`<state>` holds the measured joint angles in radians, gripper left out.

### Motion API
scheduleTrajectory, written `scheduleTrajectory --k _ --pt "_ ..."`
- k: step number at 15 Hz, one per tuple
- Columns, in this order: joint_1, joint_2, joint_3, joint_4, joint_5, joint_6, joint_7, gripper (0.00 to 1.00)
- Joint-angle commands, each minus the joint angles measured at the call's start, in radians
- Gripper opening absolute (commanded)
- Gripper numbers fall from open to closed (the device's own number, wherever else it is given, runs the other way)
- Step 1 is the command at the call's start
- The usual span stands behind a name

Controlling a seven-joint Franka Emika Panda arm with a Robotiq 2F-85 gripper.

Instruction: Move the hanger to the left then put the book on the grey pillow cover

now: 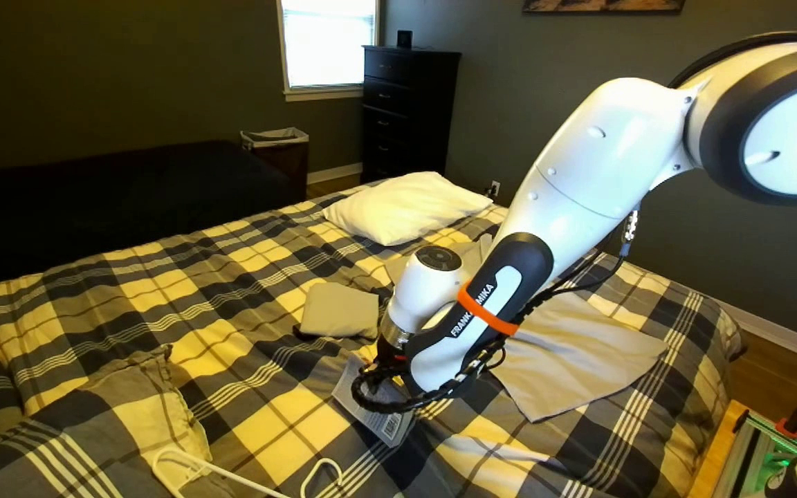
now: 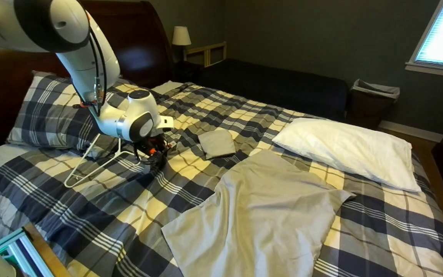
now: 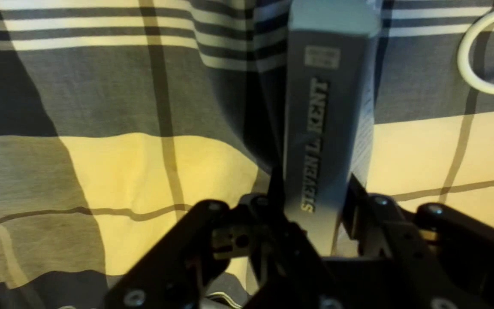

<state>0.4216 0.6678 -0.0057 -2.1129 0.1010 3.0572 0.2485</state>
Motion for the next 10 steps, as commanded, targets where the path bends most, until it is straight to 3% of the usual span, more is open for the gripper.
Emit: scheduleTrajectory --k 1,5,6,7,10 --pt "0.091 -0.054 -0.115 -0.057 -0.032 -0.096 0.065 0.08" --pt "0.108 -0.059 -0.127 -0.053 -0.058 -0.127 0.087 0.08" --pt "0.083 -0.076 -0.100 -0.068 -0.059 -0.130 0.067 0.08" --pt "-0.015 -0.111 0.014 -0.099 -0.045 -0.103 -0.029 0.08" --pt "0.021 -0.173 -0.016 -0.155 -0.083 -0.101 -0.018 0.08"
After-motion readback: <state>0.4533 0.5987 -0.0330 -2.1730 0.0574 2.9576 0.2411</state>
